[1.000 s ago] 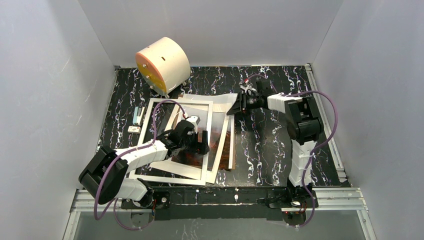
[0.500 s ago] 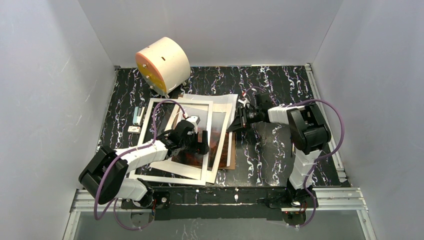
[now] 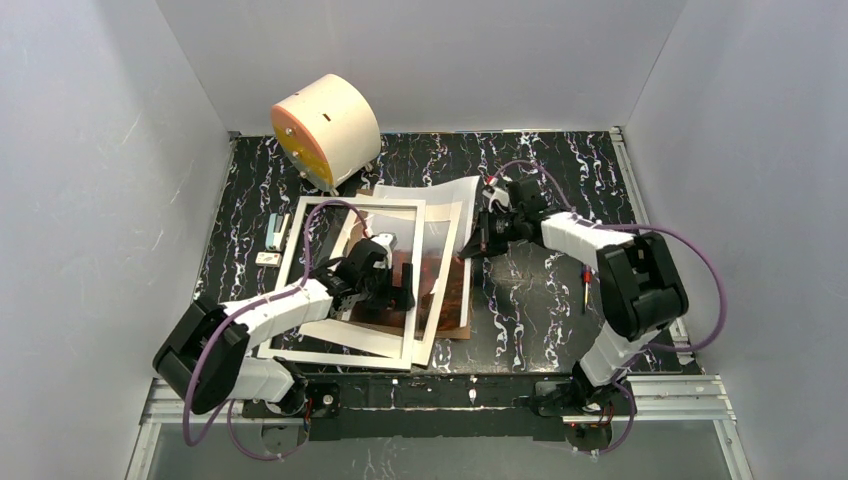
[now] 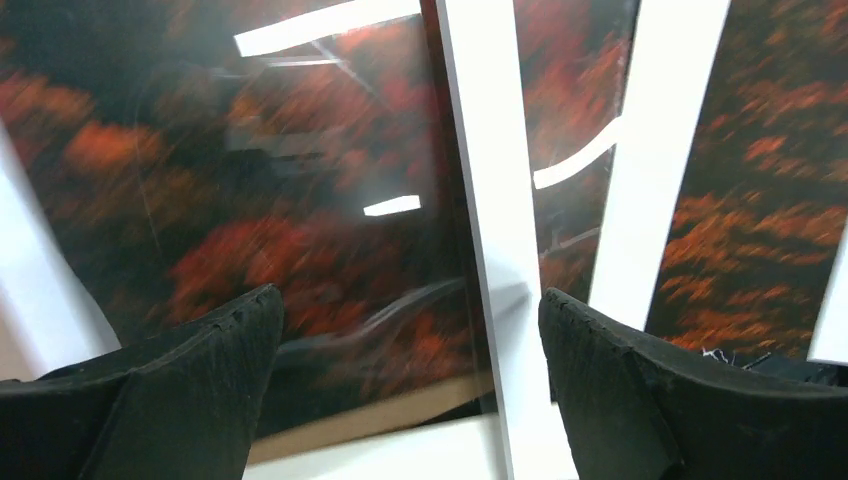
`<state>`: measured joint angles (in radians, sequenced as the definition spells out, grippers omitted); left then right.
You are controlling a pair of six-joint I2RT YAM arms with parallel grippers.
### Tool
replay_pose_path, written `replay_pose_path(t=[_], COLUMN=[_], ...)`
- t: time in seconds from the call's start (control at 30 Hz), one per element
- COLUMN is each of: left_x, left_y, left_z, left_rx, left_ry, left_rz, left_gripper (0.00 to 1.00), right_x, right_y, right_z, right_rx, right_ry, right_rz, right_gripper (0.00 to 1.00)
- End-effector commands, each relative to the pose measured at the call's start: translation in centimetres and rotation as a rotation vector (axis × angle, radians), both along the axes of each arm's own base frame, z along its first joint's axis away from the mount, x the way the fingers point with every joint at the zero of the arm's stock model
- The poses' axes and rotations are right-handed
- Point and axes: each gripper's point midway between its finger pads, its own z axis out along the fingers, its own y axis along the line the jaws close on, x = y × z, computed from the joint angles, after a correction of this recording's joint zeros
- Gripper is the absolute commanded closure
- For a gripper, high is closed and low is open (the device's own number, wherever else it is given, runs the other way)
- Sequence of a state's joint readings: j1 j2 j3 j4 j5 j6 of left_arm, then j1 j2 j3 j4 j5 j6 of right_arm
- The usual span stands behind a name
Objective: Take the photo out of the frame
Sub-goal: Pick up the photo from the photo frame, then place the photo in the photo frame.
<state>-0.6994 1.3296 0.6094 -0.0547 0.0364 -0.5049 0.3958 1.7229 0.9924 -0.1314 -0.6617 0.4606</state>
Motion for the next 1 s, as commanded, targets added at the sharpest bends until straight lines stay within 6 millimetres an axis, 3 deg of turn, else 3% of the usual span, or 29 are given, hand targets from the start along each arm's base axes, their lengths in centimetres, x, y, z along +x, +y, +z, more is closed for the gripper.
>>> replay_pose_path(t=[0.0, 0.07, 0.2, 0.43, 0.67, 0.9, 0.97], left_x=[0.3, 0.6, 1.9, 2.8, 2.9, 3.8, 4.1], left_y=[0.8, 0.9, 2.4, 3.6, 5.5, 9.7, 10.7], left_z=[3.0, 4.3, 6.3, 8.2, 10.0, 11.2, 11.7], left_rx=[0.015, 0.009, 0.07, 0.061, 0.076, 0.157, 0.149], left_ry=[-0.026, -0.049, -0.093, -0.152, -0.202, -0.235, -0.239], left_rz=[0.009, 0.008, 0.042, 0.131, 0.203, 0.341, 0.387], left_gripper=[0.02, 0.02, 0.02, 0.02, 0.02, 0.02, 0.02], right_x=[3.3, 3.7, 4.3, 3.4, 1.9, -1.2, -1.8], right_y=[-3.3, -4.7, -6.9, -7.9, -5.0, -0.9, -0.6], right_z=[3.5, 4.9, 9.7, 18.2, 26.9, 35.8, 37.2], right_rx=[-0.197, -0.26, -0.284, -0.283, -0.073, 0.281, 0.349], right_ry=[-0.136, -0.174, -0.293, -0.433, -0.521, -0.588, -0.601], right_rz=[-0.181, -0.249, -0.325, -0.281, -0.168, 0.012, 0.022], right_gripper=[0.99, 0.99, 0.99, 0.99, 0.99, 0.99, 0.99])
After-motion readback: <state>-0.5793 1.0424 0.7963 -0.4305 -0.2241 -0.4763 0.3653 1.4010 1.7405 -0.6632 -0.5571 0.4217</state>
